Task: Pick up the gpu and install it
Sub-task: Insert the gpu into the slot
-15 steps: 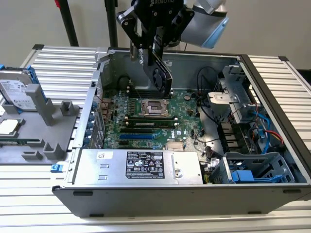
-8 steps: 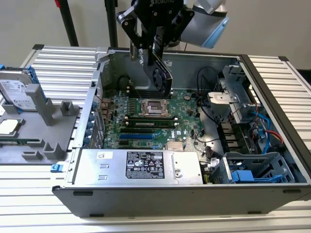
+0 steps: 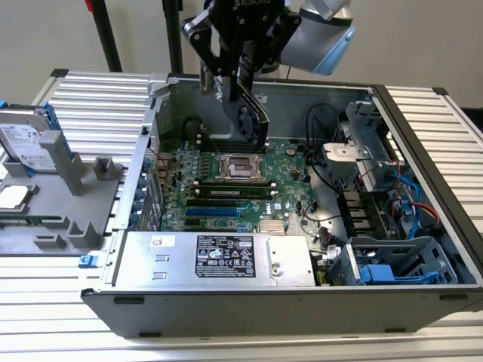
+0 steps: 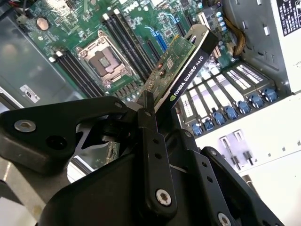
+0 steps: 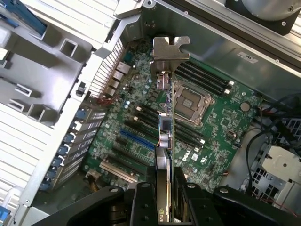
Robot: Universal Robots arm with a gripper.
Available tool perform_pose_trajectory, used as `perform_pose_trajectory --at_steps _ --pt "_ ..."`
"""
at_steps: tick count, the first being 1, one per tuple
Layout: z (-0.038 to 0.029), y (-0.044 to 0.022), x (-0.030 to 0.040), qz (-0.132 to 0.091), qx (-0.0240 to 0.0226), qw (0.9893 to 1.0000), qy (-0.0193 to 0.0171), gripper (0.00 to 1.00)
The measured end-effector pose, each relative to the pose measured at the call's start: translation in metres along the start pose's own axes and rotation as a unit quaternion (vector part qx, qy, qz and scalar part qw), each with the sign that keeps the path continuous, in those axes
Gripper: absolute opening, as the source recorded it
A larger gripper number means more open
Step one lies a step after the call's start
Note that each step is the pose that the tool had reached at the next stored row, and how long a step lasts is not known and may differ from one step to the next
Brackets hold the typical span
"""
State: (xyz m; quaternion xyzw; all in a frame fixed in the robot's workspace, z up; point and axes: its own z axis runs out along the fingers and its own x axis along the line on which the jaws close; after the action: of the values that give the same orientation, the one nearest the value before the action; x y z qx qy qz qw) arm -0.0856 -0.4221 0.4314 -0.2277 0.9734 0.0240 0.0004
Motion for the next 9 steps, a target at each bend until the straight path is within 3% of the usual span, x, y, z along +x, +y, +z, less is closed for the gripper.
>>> perform_pose_trajectory --at_steps 9 --pt "-0.0009 0.0 0.0 -0.02 -0.0002 0.9998 0.0009 0.0"
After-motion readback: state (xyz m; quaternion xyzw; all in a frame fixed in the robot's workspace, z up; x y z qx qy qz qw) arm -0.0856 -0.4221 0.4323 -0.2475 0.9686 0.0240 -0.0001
